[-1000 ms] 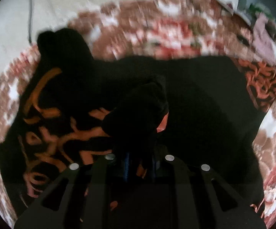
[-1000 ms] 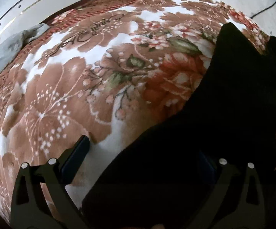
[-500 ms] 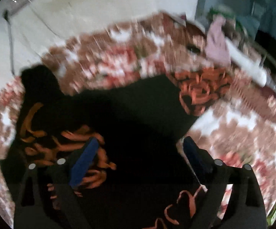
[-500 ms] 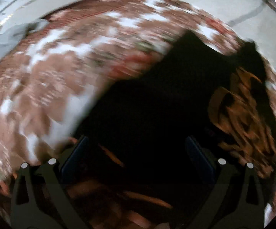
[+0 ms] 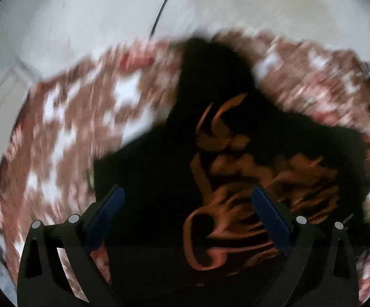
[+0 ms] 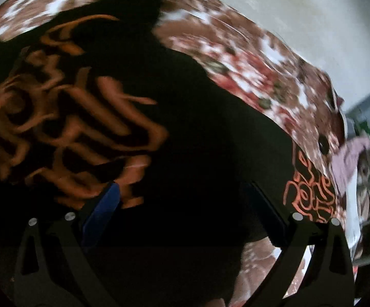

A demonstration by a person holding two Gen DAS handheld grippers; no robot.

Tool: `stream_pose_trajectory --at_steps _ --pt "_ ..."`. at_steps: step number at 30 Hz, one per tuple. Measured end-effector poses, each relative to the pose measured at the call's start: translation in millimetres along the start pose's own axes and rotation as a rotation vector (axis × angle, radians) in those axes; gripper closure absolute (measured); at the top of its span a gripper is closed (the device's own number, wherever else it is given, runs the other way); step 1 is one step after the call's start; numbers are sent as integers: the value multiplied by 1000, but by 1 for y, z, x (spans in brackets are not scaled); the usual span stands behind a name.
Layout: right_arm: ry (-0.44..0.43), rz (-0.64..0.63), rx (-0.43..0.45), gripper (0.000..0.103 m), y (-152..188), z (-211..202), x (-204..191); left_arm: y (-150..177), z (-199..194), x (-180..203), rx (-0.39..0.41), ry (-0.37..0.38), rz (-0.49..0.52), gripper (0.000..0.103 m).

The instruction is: Fold large clothes

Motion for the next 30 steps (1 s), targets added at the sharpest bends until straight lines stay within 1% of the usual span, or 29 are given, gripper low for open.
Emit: stream_pose_trajectory --at_steps 1,3,5,7,10,13,14,15,17,19,21,23,25,26,27,30 --pt "6 25 -9 5 0 6 7 15 19 -11 -32 -12 -11 6" --pt "26 59 -34 5 1 22 18 38 42 -26 -70 -32 -22 6" --pt "37 27 -49 5 -1 31 16 58 59 -35 -91 -47 -16 6" --pt "56 1 -57 5 1 40 15 71 74 -36 -109 -66 20 6" --pt "35 9 -50 5 11 43 13 84 91 -34 -118 -82 72 5" --pt "39 -21 -28 5 15 39 15 88 87 -33 -102 -88 76 5" --pt "35 -10 -23 5 16 33 18 88 84 -31 -104 -94 79 5" --pt "14 14 -12 5 19 25 24 88 77 -30 -99 -96 77 6" --pt "-18 53 16 5 26 12 35 88 58 -24 -68 -75 66 6" --pt "-41 93 23 5 39 4 52 90 36 -10 -39 -46 58 6" --pt "-91 161 3 5 64 3 75 96 20 8 -30 -19 49 6" --pt "-112 211 -13 5 88 4 96 104 6 31 -28 18 29 6" --pt "-114 232 -26 5 115 5 122 115 -11 67 -19 56 18 6" --pt "-114 236 -32 5 126 6 134 119 -17 80 -12 65 19 6" --pt "-118 244 -38 5 137 6 145 126 -25 103 -2 77 23 6" --pt "-146 300 -52 5 175 10 188 143 -42 157 15 101 37 6"
Point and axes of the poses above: each gripper's, at about its wrist camera, not at the fingertips, and z roughly the way its jaws point, x to its right, y to its underside, the point moved 4 cm from there along z, roughly the way its jaws point, and after that the axes turned 14 degrees about -z, right-handed, at the moved point
